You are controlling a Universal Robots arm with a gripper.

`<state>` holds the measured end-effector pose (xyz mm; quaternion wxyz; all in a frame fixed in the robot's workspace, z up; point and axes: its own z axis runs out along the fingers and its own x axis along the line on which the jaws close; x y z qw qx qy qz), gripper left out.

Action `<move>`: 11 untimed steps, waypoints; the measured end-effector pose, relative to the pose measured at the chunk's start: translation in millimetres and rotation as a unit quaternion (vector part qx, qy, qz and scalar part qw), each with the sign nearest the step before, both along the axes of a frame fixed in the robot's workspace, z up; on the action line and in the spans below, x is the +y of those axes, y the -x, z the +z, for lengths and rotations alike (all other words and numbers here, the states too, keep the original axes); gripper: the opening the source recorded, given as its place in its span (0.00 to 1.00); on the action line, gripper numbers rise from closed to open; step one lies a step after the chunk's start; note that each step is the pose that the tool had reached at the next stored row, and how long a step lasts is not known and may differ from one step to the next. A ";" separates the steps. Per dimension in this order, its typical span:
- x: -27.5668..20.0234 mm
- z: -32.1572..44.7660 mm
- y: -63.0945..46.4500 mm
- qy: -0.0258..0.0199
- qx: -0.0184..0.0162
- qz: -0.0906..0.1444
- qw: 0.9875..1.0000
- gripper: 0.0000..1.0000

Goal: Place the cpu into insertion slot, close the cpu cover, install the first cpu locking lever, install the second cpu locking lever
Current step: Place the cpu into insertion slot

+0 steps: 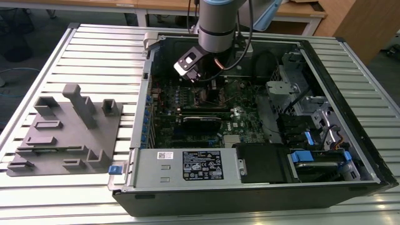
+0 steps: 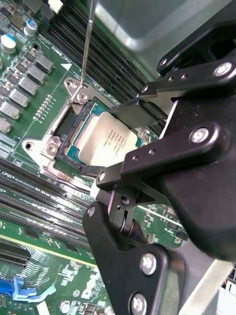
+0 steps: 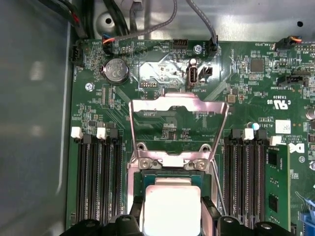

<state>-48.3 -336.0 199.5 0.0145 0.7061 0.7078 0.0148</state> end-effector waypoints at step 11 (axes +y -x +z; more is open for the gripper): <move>0.3 -1.9 0.0 0.000 0.000 0.000 1.000 0.54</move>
